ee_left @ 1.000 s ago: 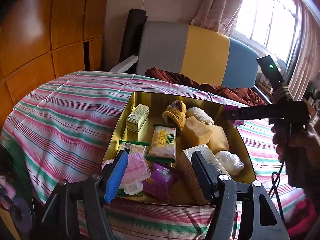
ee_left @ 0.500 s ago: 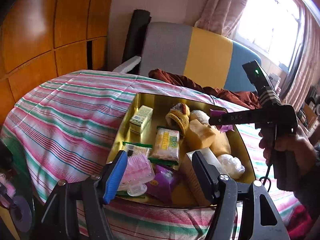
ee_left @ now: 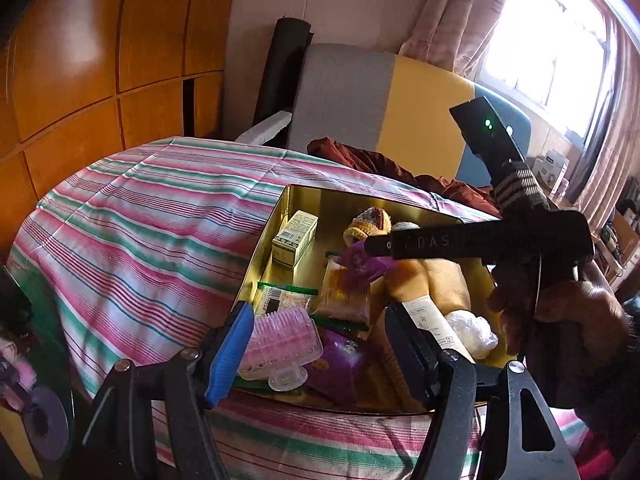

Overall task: Organize objects
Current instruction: 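Carry the purple packet into the gold tray and open the right gripper, then move both open grippers back toward the remaining items on the cloth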

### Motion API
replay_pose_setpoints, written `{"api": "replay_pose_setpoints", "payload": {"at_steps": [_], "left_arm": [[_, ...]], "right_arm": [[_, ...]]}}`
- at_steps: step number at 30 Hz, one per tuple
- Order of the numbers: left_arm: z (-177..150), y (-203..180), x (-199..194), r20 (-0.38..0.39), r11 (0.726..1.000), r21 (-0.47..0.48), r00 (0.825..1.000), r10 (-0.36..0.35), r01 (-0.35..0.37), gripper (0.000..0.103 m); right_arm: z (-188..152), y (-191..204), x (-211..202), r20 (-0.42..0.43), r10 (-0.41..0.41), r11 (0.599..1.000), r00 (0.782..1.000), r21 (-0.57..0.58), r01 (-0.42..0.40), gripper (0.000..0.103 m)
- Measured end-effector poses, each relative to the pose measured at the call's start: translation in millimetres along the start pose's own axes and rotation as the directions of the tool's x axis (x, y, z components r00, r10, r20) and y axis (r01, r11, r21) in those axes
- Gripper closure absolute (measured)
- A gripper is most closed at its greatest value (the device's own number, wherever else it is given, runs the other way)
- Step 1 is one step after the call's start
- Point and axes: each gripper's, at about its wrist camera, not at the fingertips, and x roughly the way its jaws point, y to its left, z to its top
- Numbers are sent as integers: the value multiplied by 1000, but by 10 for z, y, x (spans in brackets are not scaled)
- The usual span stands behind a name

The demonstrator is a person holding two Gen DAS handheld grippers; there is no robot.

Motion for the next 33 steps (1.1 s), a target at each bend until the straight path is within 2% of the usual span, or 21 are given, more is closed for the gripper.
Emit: {"api": "replay_pose_setpoints", "payload": {"at_steps": [6, 15, 20, 27, 33], "left_arm": [[0, -22, -39, 7, 1000, 3, 1000, 5, -5, 33], [-13, -142, -101, 10, 999, 38, 1000, 1, -1, 31], [2, -236, -167, 21, 998, 64, 1000, -9, 8, 30], [74, -477, -254, 46, 992, 126, 998, -38, 32, 25], [125, -848, -228, 32, 975, 204, 995, -93, 85, 24]], "right_arm": [[-100, -45, -78, 7, -10, 1000, 1000, 24, 10, 47], [-323, -147, -380, 57, -72, 997, 996, 34, 70, 46], [-491, -333, -573, 75, -105, 993, 992, 64, 101, 46], [-811, -908, -898, 60, -200, 971, 978, 149, 189, 46], [-1185, -1716, -1221, 5, -306, 910, 952, 297, 290, 46]]}}
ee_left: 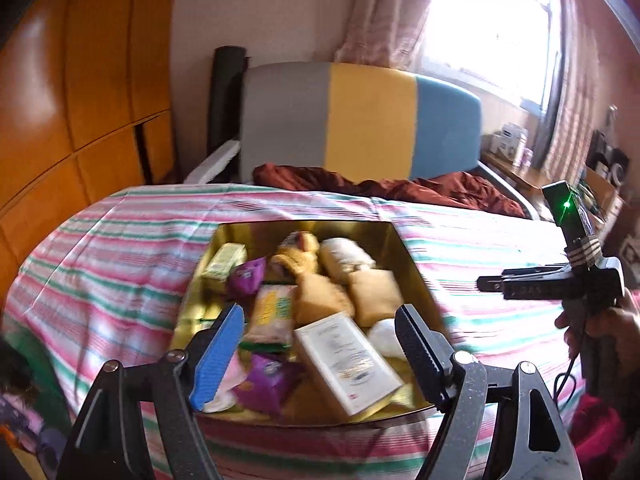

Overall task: Organize objects
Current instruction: 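Move both open grippers back toward the remaining items on the cloth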

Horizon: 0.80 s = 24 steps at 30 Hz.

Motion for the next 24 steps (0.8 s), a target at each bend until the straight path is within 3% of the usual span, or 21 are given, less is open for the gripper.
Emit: {"api": "replay_pose_setpoints", "payload": {"at_steps": [4, 8, 9, 12, 16, 19, 24], "left_arm": [[88, -307, 83, -9, 997, 67, 999, -48, 49, 23], [177, -638, 165, -21, 986, 120, 993, -113, 114, 21], [199, -716, 184, -24, 983, 133, 992, -127, 129, 21], [264, -968, 249, -41, 969, 167, 983, -177, 181, 21], [332, -1306, 365, -73, 950, 203, 971, -226, 237, 21], [362, -1548, 478, -109, 935, 226, 961, -255, 273, 21], [404, -1952, 750, -189, 910, 245, 937, -295, 336, 21]], "right_arm": [[-73, -741, -151, -3, -72, 989, 997, 133, 72, 46], [-148, -1480, -375, -1, -150, 951, 989, 272, 145, 46], [-170, -1676, -432, -2, -170, 937, 985, 310, 163, 44], [-253, -2221, -583, -14, -233, 880, 972, 424, 217, 22], [-450, -2820, -653, -45, -261, 794, 964, 558, 241, 22], [-543, -3029, -540, -87, -239, 769, 967, 592, 243, 22], [-516, -2931, -227, -140, -182, 809, 973, 542, 229, 24]]}}
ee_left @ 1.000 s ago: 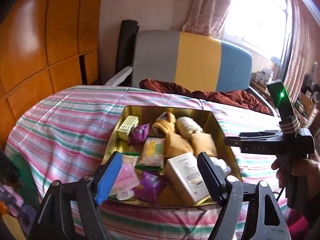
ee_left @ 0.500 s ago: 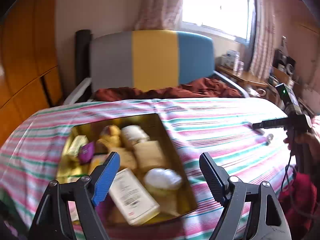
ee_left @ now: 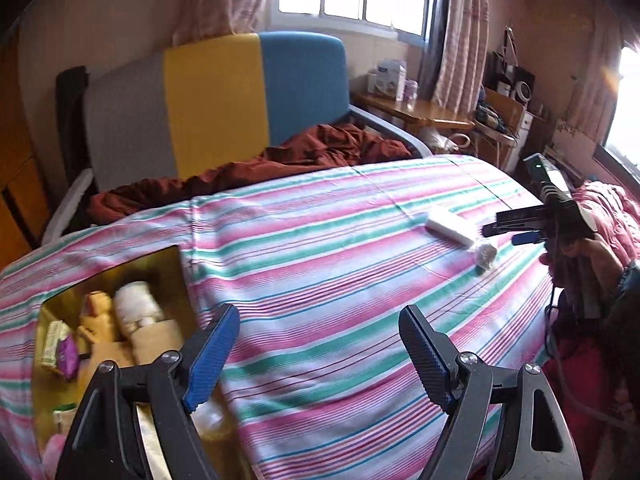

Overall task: Organize objects
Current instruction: 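Move both open grippers back toward the remaining items on the cloth, then grasp the white foam block with the left gripper while the right grasps the plastic-wrapped bundle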

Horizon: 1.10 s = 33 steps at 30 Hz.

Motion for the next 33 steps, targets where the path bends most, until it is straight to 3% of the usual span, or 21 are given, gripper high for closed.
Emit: {"api": "replay_pose_setpoints", "payload": {"at_steps": [2, 3, 4, 6, 13, 18, 22, 24, 27, 32, 33], "left_arm": [[65, -74, 151, -32, 999, -12, 999, -37, 37, 21], [95, -111, 230, -48, 999, -15, 998, -50, 49, 21], [119, -145, 316, -62, 998, -19, 996, -60, 59, 21], [165, -211, 483, -96, 996, -31, 992, -85, 82, 21], [420, -509, 1144, -219, 983, -94, 960, -173, 155, 22], [714, -950, 1654, -292, 969, -127, 925, -242, 214, 22], [941, -1299, 2103, -357, 950, -195, 884, -302, 245, 24], [1048, -1465, 2305, -377, 945, -222, 872, -312, 242, 24], [1201, -1678, 2585, -396, 948, -237, 869, -296, 215, 24], [1332, -1842, 3042, -452, 949, -284, 853, -260, 139, 23], [1345, -1859, 3099, -462, 953, -283, 856, -231, 105, 18]], "right_arm": [[1, 45, 88, -13, -6, 1000, 1000, -16, 5, 37], [4, 62, 141, -33, -10, 1000, 999, -29, 9, 53], [-8, 74, 180, -49, -23, 999, 999, -42, 21, 60], [-20, 78, 142, -23, -42, 998, 999, -53, 41, 63], [35, -348, -360, 174, -27, 989, 984, 146, 1, 63], [23, -577, -607, 277, -23, 969, 961, 244, -47, 63], [46, -692, -673, 324, 20, 951, 946, 286, -118, 63], [56, -731, -671, 334, 46, 943, 941, 297, -151, 63], [66, -746, -665, 348, 93, 932, 933, 298, -204, 63], [34, -759, -716, 385, 125, 920, 915, 300, -252, 63], [14, -786, -734, 391, 130, 916, 911, 304, -261, 63]]}}
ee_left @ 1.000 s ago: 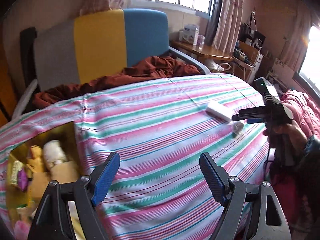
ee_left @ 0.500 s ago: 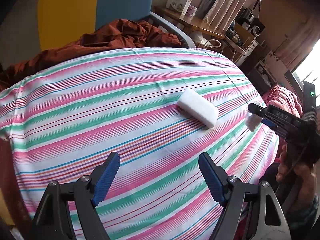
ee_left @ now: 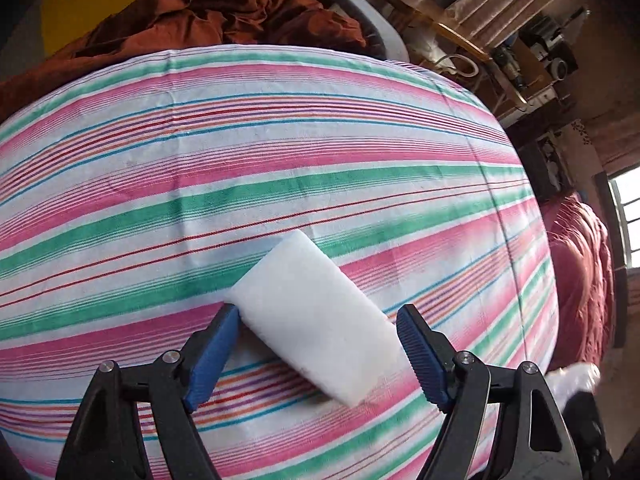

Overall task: Organize objects
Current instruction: 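Grasp the white foam block with the left gripper while the right grasps the plastic-wrapped bundle, then set the white foam block back down with the left gripper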

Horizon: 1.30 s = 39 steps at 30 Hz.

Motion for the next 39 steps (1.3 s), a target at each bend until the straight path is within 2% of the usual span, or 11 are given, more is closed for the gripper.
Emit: {"api": "replay_pose_setpoints", "payload": {"at_steps": [6, 11, 12, 13, 14, 17, 23, 26, 28, 34, 39], "left_arm": [[82, -239, 39, 59, 993, 58, 993, 100, -104, 16], [-144, -207, 140, 50, 974, 157, 986, 157, -163, 35], [-174, -159, 84, 80, 975, 165, 987, 137, -149, 47], [-211, -111, 37, 95, 970, 193, 987, 132, -148, 78], [-254, -46, 11, 90, 964, 220, 988, 129, -146, 90], [-394, 217, -117, 97, 964, 240, 991, 95, -116, 101], [-603, 605, -352, 109, 979, 198, 993, 37, -59, 101], [-602, 745, -507, 95, 990, 136, 995, -40, 27, 88], [-646, 800, -645, 130, 991, 130, 991, -30, 13, 81], [-747, 553, -749, 180, 931, 356, 984, 13, -78, 46], [-901, 589, -783, 89, 891, 455, 995, -51, 5, 43]], "right_arm": [[-1, -39, -1, -7, 35, 999, 999, 21, -35, 63], [-28, -22, 27, -24, 39, 999, 999, 11, -39, 62], [-32, -16, 29, -26, 39, 999, 999, 8, -39, 63], [-34, -8, 32, -26, 36, 999, 999, 3, -36, 63], [-36, 2, 39, -28, 33, 999, 999, -3, -33, 63], [-53, 20, 63, -40, 27, 1000, 999, -15, -27, 62], [-90, 59, 71, -52, 14, 999, 999, -40, -16, 63], [-84, 31, 93, -62, 6, 1000, 998, -30, -8, 63], [-87, 27, 122, -76, 3, 999, 997, -31, -5, 63], [-90, 44, 129, -84, 14, 999, 996, -40, -17, 63], [-97, 66, 145, -94, 17, 999, 995, -48, -22, 63]]}}
